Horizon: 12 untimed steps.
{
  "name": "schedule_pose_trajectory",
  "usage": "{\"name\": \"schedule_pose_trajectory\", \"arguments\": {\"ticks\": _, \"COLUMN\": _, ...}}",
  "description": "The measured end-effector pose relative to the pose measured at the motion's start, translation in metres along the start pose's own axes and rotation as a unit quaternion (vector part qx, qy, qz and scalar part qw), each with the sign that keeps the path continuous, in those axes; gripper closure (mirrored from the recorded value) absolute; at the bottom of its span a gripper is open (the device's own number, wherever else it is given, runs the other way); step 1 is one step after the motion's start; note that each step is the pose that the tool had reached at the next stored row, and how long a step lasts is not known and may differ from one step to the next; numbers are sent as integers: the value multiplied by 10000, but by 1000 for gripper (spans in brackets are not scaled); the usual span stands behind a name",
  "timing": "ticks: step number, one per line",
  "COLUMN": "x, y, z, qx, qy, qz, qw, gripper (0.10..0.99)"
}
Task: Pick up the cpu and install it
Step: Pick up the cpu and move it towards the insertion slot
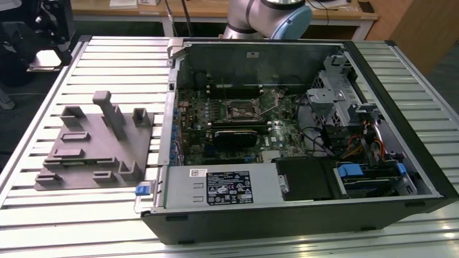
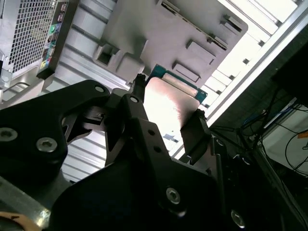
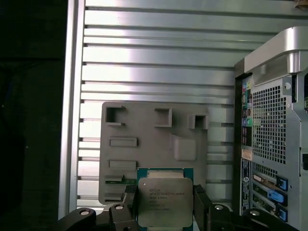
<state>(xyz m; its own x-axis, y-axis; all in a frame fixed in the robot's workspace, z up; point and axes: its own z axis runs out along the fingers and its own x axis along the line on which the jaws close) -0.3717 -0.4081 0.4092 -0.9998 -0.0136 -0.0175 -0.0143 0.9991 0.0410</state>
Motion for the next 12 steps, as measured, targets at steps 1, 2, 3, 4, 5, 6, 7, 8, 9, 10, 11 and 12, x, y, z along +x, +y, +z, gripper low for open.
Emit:
{"name": "schedule_pose_trajectory", "arguments": {"ticks": 1, "x": -24, "y": 0, "z": 0, "qx": 0, "qy": 0, "qz": 0, "qw": 10000, "gripper": 541}}
{"name": "schedule_pose_trajectory", "arguments": {"ticks": 2, "x": -50, "y": -1, "z": 1, "qx": 0, "qy": 0, "qz": 0, "qw": 10000, "gripper": 541}}
{"name": "schedule_pose_trajectory", "arguments": {"ticks": 3, "x": -76, "y": -1, "z": 1, "qx": 0, "qy": 0, "qz": 0, "qw": 10000, "gripper": 541}}
{"name": "schedule_pose_trajectory", "arguments": {"ticks": 4, "x": -102, "y": -2, "z": 1, "qx": 0, "qy": 1, "qz": 0, "qw": 10000, "gripper": 541}}
{"name": "schedule_pose_trajectory", "arguments": {"ticks": 5, "x": -127, "y": -2, "z": 2, "qx": 0, "qy": 0, "qz": 0, "qw": 10000, "gripper": 541}}
{"name": "schedule_pose_trajectory", "arguments": {"ticks": 6, "x": -152, "y": -2, "z": 3, "qx": 0, "qy": 0, "qz": 0, "qw": 10000, "gripper": 541}}
{"name": "schedule_pose_trajectory", "arguments": {"ticks": 7, "x": -176, "y": -2, "z": 3, "qx": 0, "qy": 0, "qz": 0, "qw": 10000, "gripper": 541}}
{"name": "schedule_pose_trajectory", "arguments": {"ticks": 8, "x": -200, "y": -3, "z": 3, "qx": 0, "qy": 0, "qz": 0, "qw": 10000, "gripper": 541}}
{"name": "schedule_pose_trajectory", "arguments": {"ticks": 9, "x": -223, "y": -3, "z": 4, "qx": 0, "qy": 0, "qz": 0, "qw": 10000, "gripper": 541}}
{"name": "schedule_pose_trajectory", "arguments": {"ticks": 10, "x": -245, "y": -4, "z": 4, "qx": 0, "qy": 0, "qz": 0, "qw": 10000, "gripper": 541}}
{"name": "schedule_pose_trajectory", "arguments": {"ticks": 11, "x": -269, "y": -4, "z": 4, "qx": 0, "qy": 0, "qz": 0, "qw": 10000, "gripper": 541}}
{"name": "schedule_pose_trajectory", "arguments": {"ticks": 12, "x": -292, "y": -4, "z": 5, "qx": 0, "qy": 0, "qz": 0, "qw": 10000, "gripper": 541}}
